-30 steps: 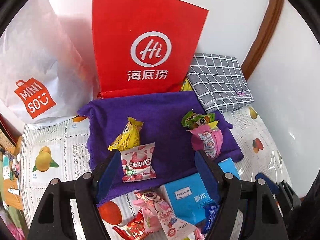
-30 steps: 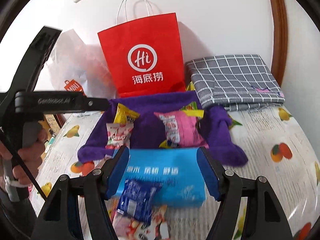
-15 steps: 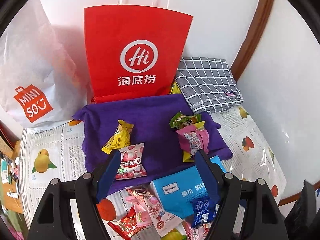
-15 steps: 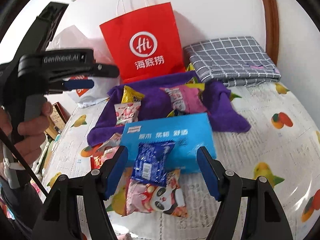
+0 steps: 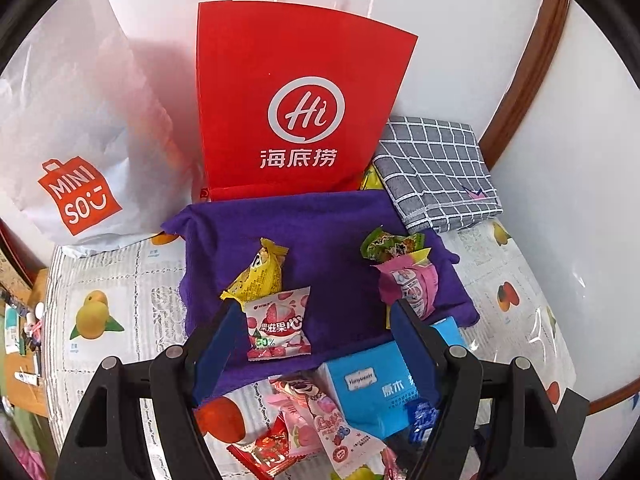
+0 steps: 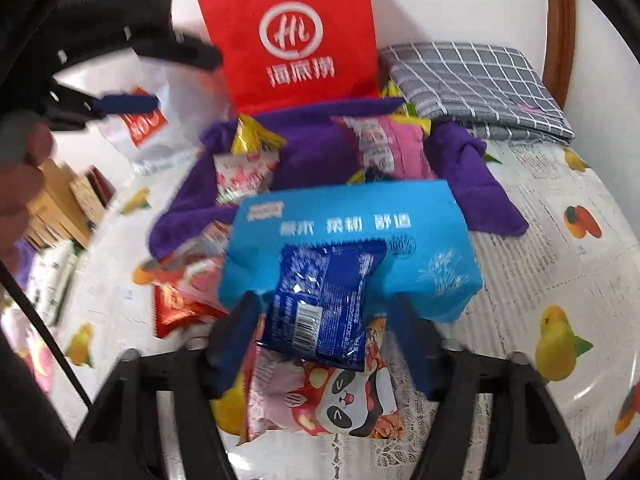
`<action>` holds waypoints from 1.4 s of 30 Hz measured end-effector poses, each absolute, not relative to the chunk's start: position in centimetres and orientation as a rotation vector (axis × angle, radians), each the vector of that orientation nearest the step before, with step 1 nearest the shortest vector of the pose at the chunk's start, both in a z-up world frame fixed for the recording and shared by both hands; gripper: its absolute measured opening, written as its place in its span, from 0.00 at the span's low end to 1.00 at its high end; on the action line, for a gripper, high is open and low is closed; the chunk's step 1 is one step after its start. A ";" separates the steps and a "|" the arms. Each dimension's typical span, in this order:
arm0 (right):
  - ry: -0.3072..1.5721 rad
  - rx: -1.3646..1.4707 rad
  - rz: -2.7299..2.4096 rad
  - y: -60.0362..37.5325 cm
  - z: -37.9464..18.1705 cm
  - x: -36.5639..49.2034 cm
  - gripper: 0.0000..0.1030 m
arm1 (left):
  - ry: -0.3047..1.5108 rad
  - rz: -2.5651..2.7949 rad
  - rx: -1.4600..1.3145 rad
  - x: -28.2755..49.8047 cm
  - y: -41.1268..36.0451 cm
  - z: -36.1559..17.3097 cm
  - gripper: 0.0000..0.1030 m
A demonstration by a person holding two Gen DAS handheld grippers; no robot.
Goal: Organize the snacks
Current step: 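Withdraw both tools from the towel back toward the loose snacks, then grasp the dark blue biscuit pack with the right tool while the left tool grasps the red-gold pack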
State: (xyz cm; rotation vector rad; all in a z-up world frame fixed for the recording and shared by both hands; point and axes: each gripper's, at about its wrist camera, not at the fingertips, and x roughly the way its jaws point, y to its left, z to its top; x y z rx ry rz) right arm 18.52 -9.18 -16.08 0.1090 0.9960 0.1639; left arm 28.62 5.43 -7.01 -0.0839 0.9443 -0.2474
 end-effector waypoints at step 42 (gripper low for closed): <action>1.017 0.023 0.117 -16.7 -19.6 11.0 0.60 | 1.001 -0.181 -0.157 17.6 9.7 -13.4 0.73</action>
